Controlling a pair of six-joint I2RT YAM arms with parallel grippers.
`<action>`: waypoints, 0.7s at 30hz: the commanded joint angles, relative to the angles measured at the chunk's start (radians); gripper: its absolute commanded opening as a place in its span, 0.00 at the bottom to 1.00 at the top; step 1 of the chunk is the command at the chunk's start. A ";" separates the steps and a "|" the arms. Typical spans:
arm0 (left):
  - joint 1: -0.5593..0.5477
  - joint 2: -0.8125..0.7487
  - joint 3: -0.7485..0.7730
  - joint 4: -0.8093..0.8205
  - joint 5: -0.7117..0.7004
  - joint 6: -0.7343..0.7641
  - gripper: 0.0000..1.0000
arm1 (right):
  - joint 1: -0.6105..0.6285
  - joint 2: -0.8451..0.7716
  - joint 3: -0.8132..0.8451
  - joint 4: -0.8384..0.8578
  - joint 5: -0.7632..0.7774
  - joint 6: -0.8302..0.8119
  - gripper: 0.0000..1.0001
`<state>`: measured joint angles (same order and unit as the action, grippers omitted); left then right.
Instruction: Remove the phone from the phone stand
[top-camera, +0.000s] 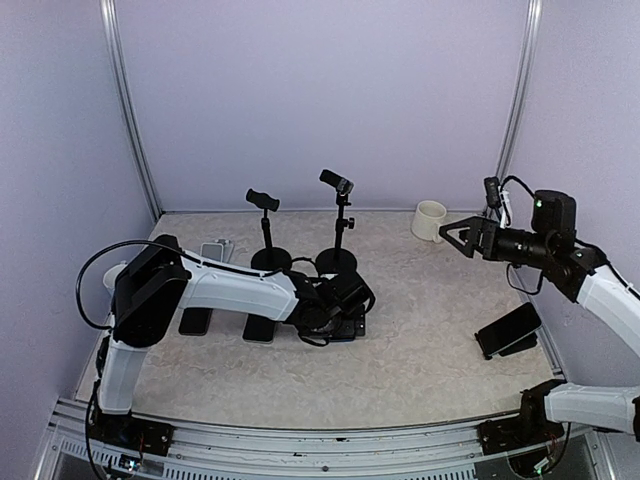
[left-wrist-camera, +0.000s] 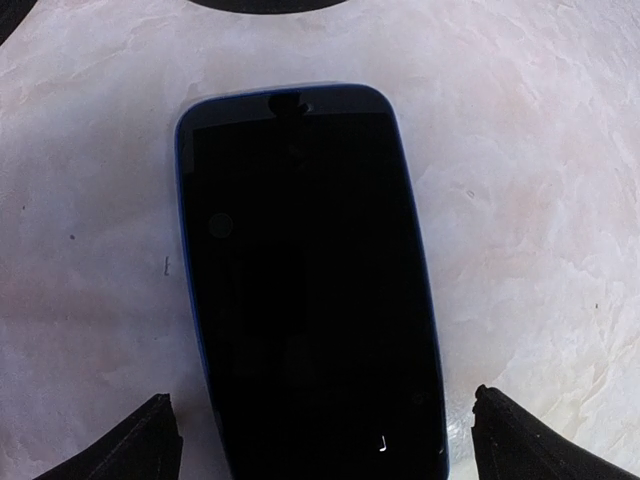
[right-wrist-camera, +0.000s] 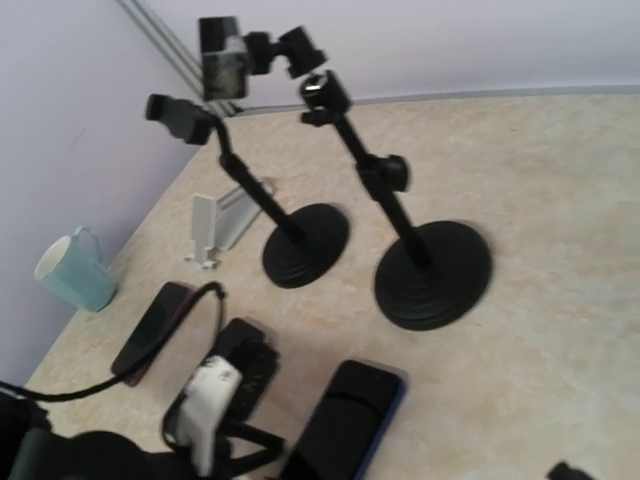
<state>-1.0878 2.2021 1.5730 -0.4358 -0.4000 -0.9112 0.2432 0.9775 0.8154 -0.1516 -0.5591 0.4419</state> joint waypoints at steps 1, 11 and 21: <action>0.001 -0.091 -0.047 0.062 -0.008 0.071 0.99 | -0.073 -0.060 -0.025 -0.124 -0.018 -0.024 1.00; -0.010 -0.146 -0.074 0.098 -0.033 0.117 0.99 | -0.306 -0.166 0.002 -0.474 0.020 -0.104 1.00; 0.003 -0.182 -0.126 0.130 -0.030 0.129 0.99 | -0.353 -0.278 0.022 -0.672 0.289 -0.003 1.00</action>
<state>-1.0908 2.0789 1.4715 -0.3367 -0.4126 -0.8009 -0.0837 0.7650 0.8047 -0.7071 -0.4248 0.3672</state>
